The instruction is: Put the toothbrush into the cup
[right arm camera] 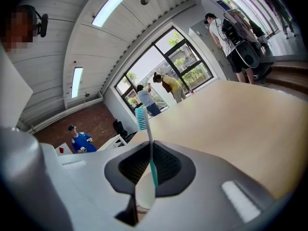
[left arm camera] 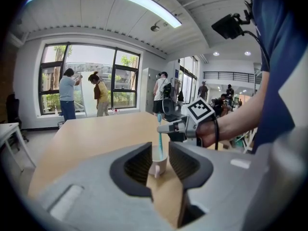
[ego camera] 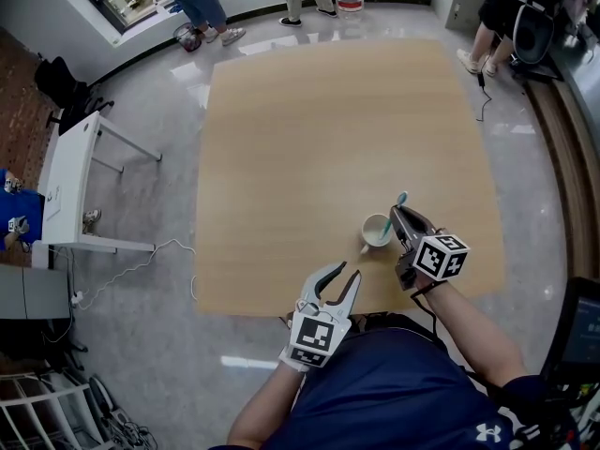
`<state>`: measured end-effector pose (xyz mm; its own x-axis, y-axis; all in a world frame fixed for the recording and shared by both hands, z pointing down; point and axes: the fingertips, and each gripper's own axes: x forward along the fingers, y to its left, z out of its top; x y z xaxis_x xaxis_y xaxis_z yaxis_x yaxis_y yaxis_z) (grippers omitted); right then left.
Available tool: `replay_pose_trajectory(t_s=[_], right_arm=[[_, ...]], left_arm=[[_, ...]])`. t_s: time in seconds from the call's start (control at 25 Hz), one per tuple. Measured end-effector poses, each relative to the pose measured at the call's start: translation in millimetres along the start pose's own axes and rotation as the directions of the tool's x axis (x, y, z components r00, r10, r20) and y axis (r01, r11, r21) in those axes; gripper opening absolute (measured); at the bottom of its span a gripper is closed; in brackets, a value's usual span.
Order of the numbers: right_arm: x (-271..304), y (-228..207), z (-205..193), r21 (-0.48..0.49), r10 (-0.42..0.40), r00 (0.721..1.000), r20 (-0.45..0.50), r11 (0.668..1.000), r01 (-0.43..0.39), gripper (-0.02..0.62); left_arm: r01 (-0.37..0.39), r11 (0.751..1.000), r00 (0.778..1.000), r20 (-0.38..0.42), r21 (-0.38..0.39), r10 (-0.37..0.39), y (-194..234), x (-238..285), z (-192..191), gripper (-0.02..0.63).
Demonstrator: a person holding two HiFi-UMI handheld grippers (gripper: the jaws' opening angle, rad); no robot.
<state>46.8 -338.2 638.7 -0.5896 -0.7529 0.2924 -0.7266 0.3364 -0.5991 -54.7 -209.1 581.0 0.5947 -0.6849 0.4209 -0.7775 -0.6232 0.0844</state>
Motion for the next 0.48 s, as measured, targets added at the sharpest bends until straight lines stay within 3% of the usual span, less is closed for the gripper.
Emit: replay_pose_trajectory(t_s=[0.48], right_arm=[[5, -5, -27, -0.061, -0.019, 0.997, -0.08, 0.998, 0.014, 0.028]], left_arm=[[0.016, 1.0, 0.999, -0.028, -0.012, -0.017, 2, 8, -7, 0.11]])
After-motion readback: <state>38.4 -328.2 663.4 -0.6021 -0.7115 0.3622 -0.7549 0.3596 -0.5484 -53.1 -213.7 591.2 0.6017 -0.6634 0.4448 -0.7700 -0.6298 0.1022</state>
